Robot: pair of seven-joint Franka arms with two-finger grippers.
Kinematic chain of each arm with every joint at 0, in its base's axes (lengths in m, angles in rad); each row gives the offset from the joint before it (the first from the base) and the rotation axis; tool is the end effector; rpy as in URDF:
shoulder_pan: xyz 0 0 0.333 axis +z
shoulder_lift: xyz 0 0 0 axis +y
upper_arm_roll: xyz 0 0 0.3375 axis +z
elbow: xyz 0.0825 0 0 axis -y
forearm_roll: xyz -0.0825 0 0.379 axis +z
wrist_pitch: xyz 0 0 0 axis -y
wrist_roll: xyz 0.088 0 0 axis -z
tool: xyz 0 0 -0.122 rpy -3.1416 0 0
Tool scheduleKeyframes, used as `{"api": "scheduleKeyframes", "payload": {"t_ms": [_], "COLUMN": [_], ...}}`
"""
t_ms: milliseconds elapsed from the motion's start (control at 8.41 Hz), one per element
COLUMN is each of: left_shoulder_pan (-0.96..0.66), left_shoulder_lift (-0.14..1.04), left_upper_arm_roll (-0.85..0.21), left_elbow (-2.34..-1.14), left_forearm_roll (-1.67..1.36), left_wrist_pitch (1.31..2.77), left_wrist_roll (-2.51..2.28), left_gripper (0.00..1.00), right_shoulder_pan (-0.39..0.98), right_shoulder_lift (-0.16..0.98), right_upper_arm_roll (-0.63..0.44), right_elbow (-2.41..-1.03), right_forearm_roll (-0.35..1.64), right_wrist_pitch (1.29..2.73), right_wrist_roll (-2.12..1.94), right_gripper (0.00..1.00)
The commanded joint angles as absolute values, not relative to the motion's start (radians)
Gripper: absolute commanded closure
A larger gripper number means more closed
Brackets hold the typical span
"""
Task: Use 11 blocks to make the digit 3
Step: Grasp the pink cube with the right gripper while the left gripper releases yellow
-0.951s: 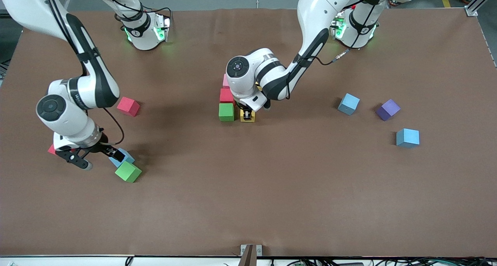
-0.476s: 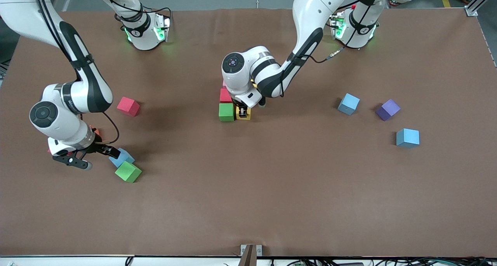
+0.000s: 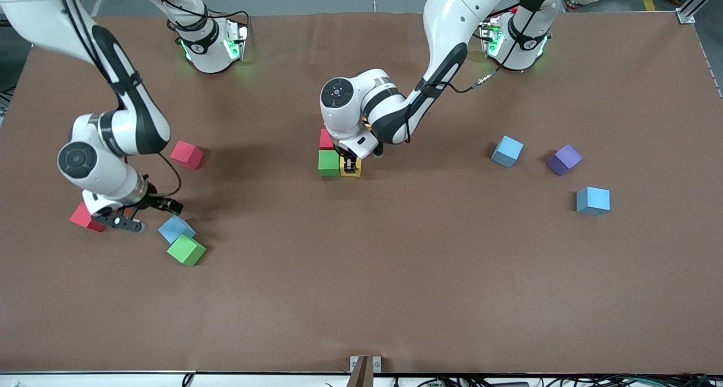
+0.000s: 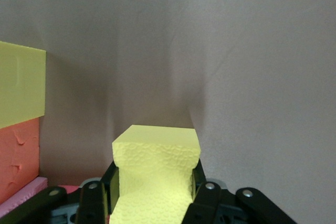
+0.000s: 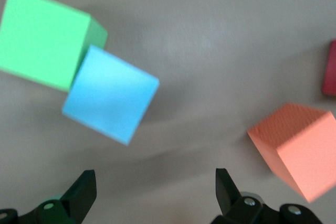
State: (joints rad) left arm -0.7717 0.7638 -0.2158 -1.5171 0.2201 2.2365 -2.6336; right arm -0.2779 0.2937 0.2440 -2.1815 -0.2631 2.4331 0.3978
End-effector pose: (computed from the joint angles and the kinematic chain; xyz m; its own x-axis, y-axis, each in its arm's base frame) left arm 0.4240 -0.5804 0.2185 0.0064 0.9995 0.0308 1.0000 -0.0066 0.0067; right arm 0.5590 -0.0231 0.2645 0.9718 -0.2356 0.0032 -0.2347 -0.9668 0.1012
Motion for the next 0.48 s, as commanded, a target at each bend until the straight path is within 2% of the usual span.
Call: {"api": "scheduleKeyframes", "payload": {"t_ms": [0,238,357], "left_shoulder_pan": [-0.792,-0.793,-0.801], "left_shoulder_lift": [0.791,0.796,0.798], "left_upper_arm_roll": [-0.193,-0.186,-0.186], "left_elbow": [-1.488,-1.479,-1.474], "left_forearm_roll": [0.242,0.242,0.242], "left_wrist_pitch": [2.238,2.241,2.241], "left_wrist_roll": [-2.654,-2.654,-2.654], "left_gripper": [0.73,0.73,0.73], "right_shoulder_pan": [-0.308,-0.321,-0.328], "right_shoulder_lift": [0.141,0.133,0.135], "right_upper_arm_roll": [0.261,0.262,0.265], "right_elbow": [-2.354,-2.411,-2.419], "right_forearm_roll": [-0.279,-0.275,-0.259], "right_wrist_pitch": [2.441,2.422,2.363], "right_wrist_roll": [0.396,0.399,0.399], "right_gripper": [0.0,0.0,0.0]}}
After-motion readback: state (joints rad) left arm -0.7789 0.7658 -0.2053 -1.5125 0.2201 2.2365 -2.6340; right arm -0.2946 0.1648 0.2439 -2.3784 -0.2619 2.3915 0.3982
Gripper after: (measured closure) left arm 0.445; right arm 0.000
